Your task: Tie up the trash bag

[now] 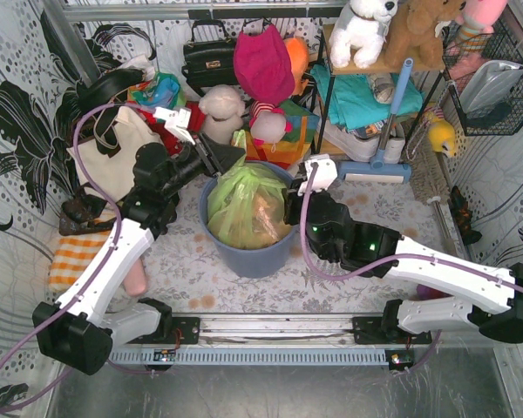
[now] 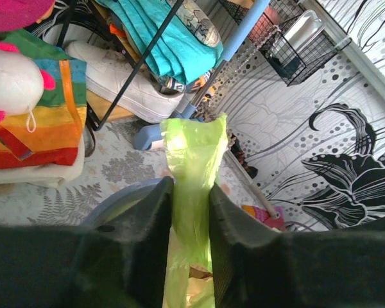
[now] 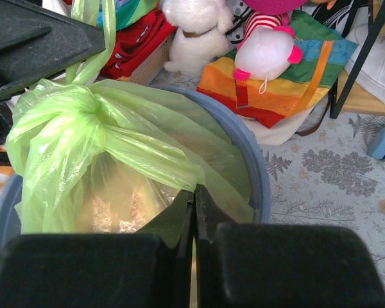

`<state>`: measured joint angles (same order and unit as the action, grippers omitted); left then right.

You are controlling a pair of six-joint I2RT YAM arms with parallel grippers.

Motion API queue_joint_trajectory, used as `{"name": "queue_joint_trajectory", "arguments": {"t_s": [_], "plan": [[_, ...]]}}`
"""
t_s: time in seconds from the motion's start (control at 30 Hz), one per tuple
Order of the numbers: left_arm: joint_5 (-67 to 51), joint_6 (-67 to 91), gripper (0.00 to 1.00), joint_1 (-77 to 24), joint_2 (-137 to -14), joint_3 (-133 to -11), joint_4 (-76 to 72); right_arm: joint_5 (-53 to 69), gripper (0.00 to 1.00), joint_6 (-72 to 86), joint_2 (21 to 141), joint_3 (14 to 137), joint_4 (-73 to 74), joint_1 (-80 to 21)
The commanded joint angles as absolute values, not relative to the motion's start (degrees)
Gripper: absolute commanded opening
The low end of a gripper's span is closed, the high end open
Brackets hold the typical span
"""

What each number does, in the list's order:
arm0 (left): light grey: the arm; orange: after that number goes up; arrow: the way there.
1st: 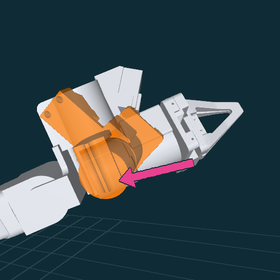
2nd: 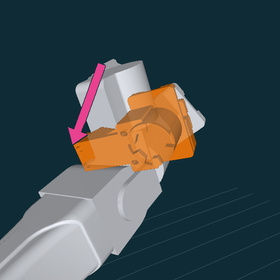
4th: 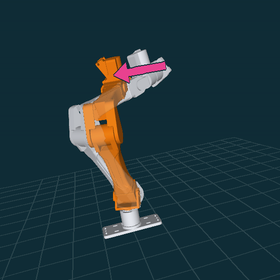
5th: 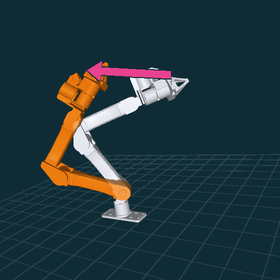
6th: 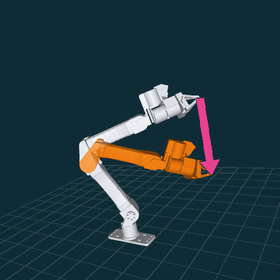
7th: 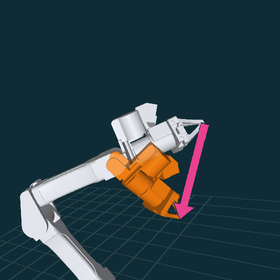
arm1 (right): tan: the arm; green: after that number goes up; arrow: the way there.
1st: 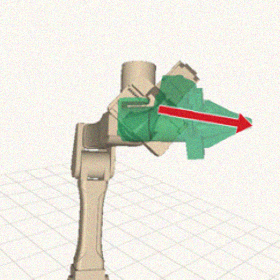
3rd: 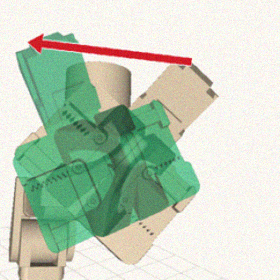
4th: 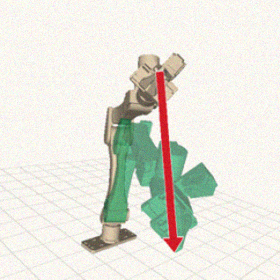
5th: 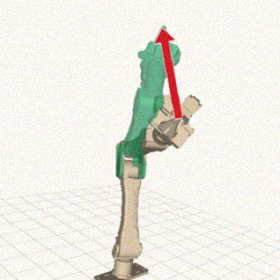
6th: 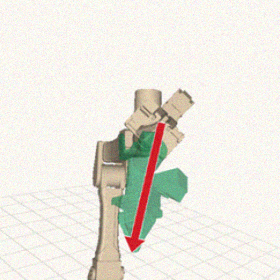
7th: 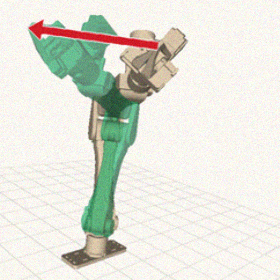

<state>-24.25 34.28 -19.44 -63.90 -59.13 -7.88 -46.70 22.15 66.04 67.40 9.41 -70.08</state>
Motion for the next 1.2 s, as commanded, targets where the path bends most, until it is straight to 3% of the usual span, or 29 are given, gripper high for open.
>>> {"name": "queue_joint_trajectory", "arguments": {"t_s": [0.0, 0.13, 0.23, 0.37, 0.43, 0.93, 1.17], "plan": [[-26.2, 34.1, 0.29, -19.0, -64.2, -61.7, -12.7, -49.3, 0.04, 20.0, 66.9, 68.2, 7.7, -69.8], [-26.8, 34.2, 0.12, -19.0, -64.0, -62.0, -12.9, -50.4, 0.21, 20.3, 68.2, 69.2, 9.1, -68.9], [-26.8, 34.0, 0.06, -19.0, -63.5, -62.0, -12.6, -49.7, 0.13, 21.1, 69.2, 70.1, 10.9, -67.9], [-26.4, 33.5, 0.00, -19.0, -62.7, -62.0, -11.9, -47.7, 0.09, 21.4, 70.1, 70.7, 12.2, -66.9], [-26.0, 33.2, 0.00, -19.0, -62.2, -61.9, -11.7, -47.9, 0.00, 21.2, 70.7, 71.1, 13.2, -66.8], [-9.8, 21.7, 0.00, -19.0, -54.6, -65.0, 3.3, -66.4, 0.00, 15.0, 71.1, 81.5, 25.4, -66.6], [-4.7, 20.4, 0.00, -19.0, -50.4, -60.2, 10.2, -66.8, 0.00, 26.4, 69.1, 79.9, 38.9, -66.7]]}}
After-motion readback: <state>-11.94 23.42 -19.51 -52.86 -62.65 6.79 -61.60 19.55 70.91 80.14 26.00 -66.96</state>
